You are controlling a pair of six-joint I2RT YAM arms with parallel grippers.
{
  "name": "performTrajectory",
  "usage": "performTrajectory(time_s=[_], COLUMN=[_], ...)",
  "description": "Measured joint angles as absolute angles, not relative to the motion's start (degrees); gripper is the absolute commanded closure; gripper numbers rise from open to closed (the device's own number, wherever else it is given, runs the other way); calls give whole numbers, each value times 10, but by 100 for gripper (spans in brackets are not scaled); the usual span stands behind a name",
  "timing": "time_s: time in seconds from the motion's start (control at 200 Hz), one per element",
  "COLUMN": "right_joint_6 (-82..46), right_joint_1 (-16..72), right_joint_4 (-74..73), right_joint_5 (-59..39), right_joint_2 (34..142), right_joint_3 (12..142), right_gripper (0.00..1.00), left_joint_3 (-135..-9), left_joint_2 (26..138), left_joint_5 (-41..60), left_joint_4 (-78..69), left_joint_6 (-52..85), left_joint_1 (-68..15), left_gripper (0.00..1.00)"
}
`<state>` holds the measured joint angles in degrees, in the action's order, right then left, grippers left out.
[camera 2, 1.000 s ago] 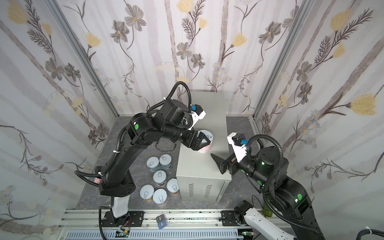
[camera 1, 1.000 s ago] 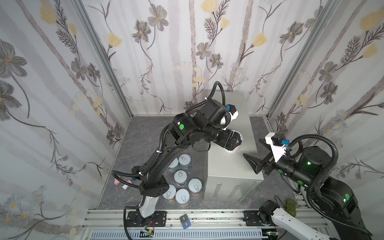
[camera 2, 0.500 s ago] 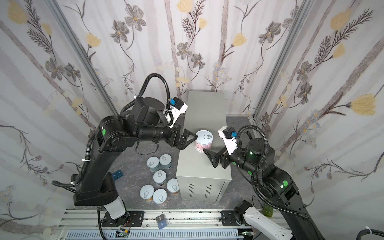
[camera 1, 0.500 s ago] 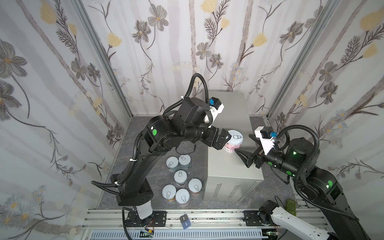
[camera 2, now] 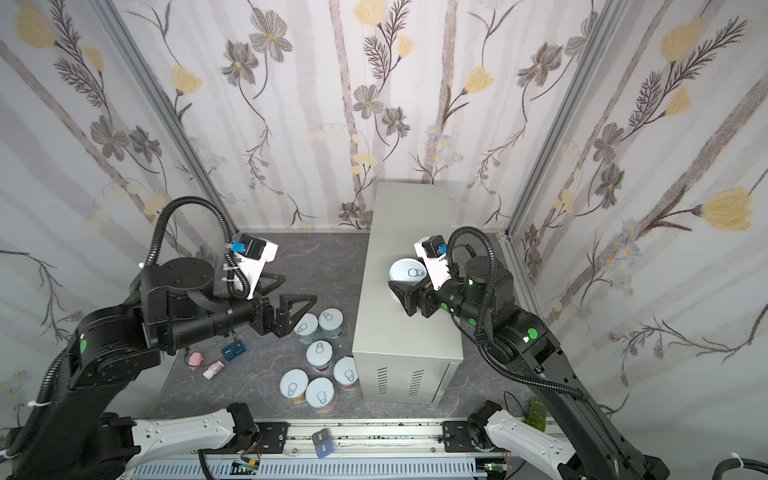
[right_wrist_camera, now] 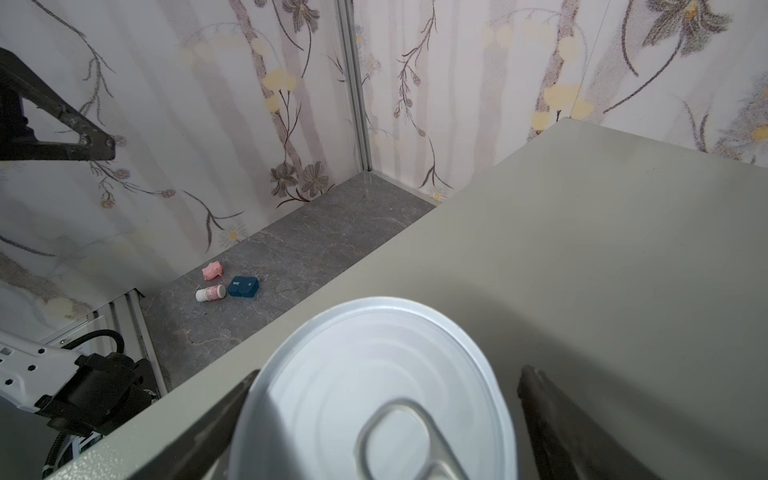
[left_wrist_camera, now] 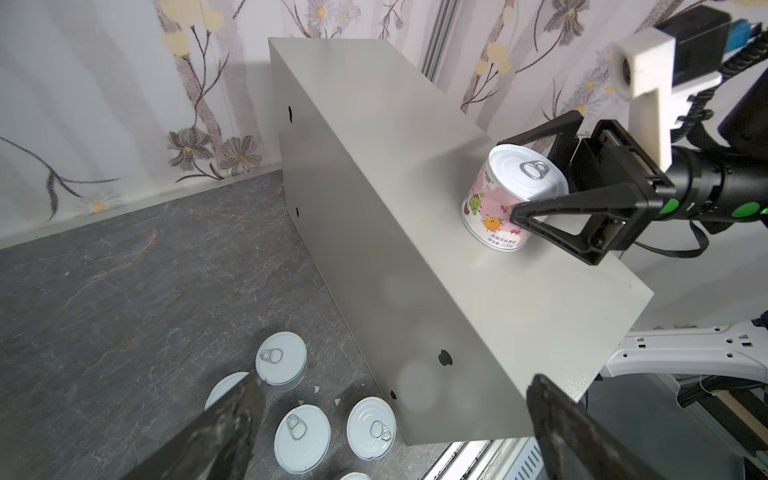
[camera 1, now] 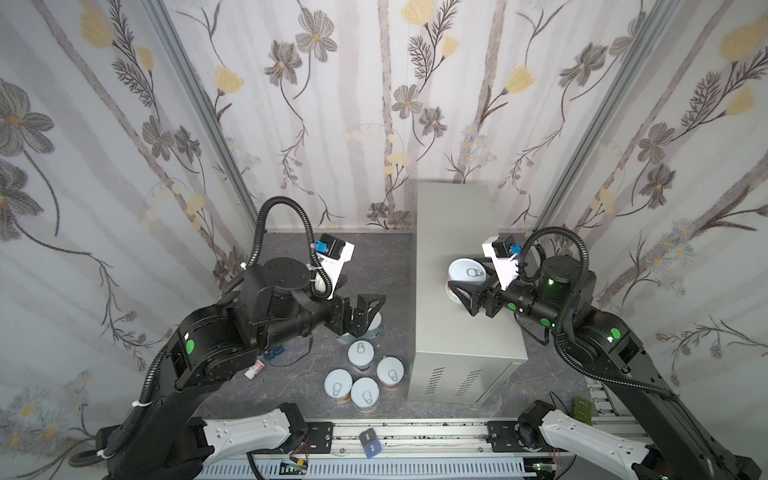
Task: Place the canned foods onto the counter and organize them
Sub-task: 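Hand the pink can to the right gripper above the cabinet top, then carry the pink can farther along the cabinet with the right gripper while the left withdraws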
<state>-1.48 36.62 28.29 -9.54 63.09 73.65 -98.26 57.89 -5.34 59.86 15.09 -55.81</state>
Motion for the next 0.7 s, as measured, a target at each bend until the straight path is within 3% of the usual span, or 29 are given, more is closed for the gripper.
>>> performTrajectory(time_s=[0.36, 0.699], right_joint_6=[-30, -33], right_joint_1=[345, 242], right_joint_4=[271, 249], right_joint_5=[-50, -41], right_joint_2=[747, 954], right_joint_3=[819, 995], right_gripper=[37, 37], left_joint_3=[-863, -838], left_joint_2=[438, 436], left_joint_5=[-75, -77], left_joint_4=[602, 594], left_joint_6=[135, 86], left_joint_1=[-557, -557], left_gripper=[0, 0])
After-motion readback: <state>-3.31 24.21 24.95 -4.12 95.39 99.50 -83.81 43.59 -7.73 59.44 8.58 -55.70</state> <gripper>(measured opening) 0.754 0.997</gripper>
